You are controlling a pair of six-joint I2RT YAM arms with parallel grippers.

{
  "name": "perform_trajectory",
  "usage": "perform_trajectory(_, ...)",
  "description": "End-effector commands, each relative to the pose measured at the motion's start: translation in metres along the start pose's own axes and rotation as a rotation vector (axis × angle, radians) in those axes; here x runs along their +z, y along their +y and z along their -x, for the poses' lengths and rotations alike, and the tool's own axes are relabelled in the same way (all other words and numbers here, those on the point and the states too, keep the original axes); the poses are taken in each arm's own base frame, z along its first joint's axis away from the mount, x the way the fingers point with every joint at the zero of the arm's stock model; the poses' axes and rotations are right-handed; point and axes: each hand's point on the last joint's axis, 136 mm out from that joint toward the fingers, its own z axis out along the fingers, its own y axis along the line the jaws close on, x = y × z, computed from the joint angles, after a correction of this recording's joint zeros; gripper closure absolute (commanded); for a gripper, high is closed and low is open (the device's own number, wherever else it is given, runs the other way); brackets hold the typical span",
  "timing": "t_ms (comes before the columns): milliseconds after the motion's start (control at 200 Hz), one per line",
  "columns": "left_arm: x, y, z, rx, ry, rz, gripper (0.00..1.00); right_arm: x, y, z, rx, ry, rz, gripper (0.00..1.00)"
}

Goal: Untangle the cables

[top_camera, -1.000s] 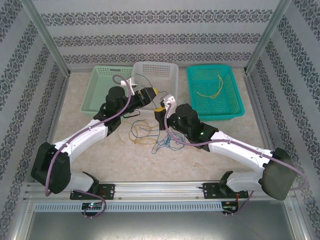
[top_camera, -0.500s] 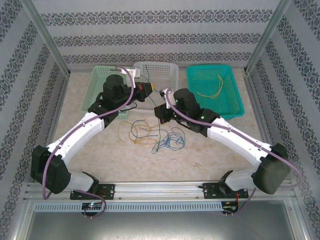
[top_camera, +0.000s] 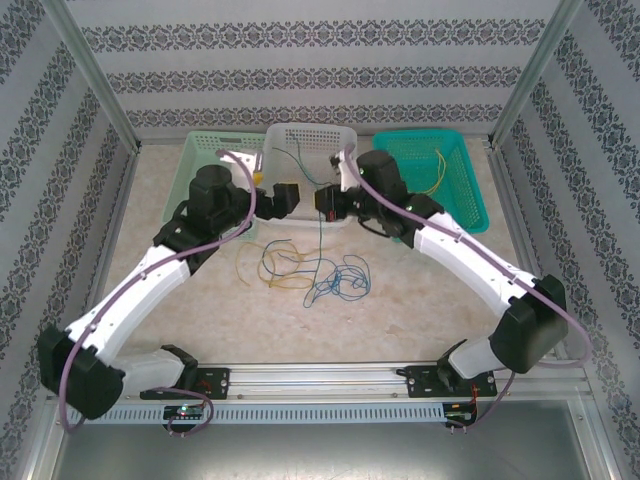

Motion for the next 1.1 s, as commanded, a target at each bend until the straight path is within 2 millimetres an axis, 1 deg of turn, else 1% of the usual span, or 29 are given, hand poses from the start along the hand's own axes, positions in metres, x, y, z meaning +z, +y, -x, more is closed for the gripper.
perform_trajectory(0,-0.022,0.017,0.011,0.038,-0.087,0.115,0.0,0.002,-0.019,0.044,0.022,-0.075,-0.024,1.0)
perform_trajectory(90,-0.028,0.027,0.001,0.052,-0.056,0.168,0.0,0.008,-0.038,0.075,0.026,-0.126,-0.056,1.0)
perform_trajectory(135,-0.027,0.03,-0.007,0.059,-0.028,0.182,0.0,0.012,-0.046,0.089,0.013,-0.152,-0.07,1.0)
perform_trajectory(215,-0.024,0.038,-0.021,0.056,0.017,0.212,0.0,0.024,-0.064,0.109,0.004,-0.18,-0.105,1.0)
perform_trajectory(300,-0.023,0.044,-0.034,0.049,0.051,0.229,0.0,0.042,-0.09,0.118,0.019,-0.183,-0.142,1.0)
perform_trajectory(420,-0.023,0.05,-0.044,0.041,0.066,0.246,0.0,0.069,-0.13,0.127,0.083,-0.195,-0.164,1.0)
perform_trajectory(475,-0.023,0.051,-0.047,0.042,0.077,0.251,0.0,0.082,-0.142,0.129,0.104,-0.176,-0.159,1.0)
perform_trajectory(535,-0.023,0.054,-0.052,0.047,0.093,0.264,0.0,0.097,-0.152,0.127,0.107,-0.156,-0.155,1.0)
perform_trajectory(585,-0.024,0.057,-0.055,0.049,0.105,0.275,0.0,0.109,-0.161,0.122,0.099,-0.141,-0.168,1.0)
perform_trajectory(674,-0.025,0.062,-0.062,0.053,0.129,0.295,0.0,0.123,-0.173,0.111,0.113,-0.107,-0.179,1.0)
perform_trajectory(784,-0.026,0.068,-0.074,0.039,0.164,0.317,0.0,0.141,-0.184,0.085,0.163,-0.01,-0.167,1.0)
perform_trajectory(884,-0.025,0.074,-0.087,0.022,0.205,0.341,0.0,0.153,-0.191,0.061,0.195,0.082,-0.16,0.96)
perform_trajectory(924,-0.025,0.078,-0.092,0.01,0.226,0.361,0.0,0.156,-0.194,0.053,0.203,0.107,-0.157,0.93)
perform_trajectory(1024,-0.027,0.086,-0.105,-0.022,0.271,0.407,0.0,0.159,-0.195,0.041,0.195,0.146,-0.156,0.8)
perform_trajectory(1044,-0.027,0.088,-0.108,-0.026,0.279,0.415,0.01,0.159,-0.195,0.04,0.192,0.149,-0.157,0.76)
perform_trajectory(1064,-0.028,0.089,-0.109,-0.03,0.284,0.418,0.01,0.159,-0.194,0.039,0.188,0.153,-0.154,0.7)
perform_trajectory(1094,-0.029,0.09,-0.114,-0.04,0.294,0.426,0.03,0.159,-0.194,0.038,0.18,0.156,-0.153,0.56)
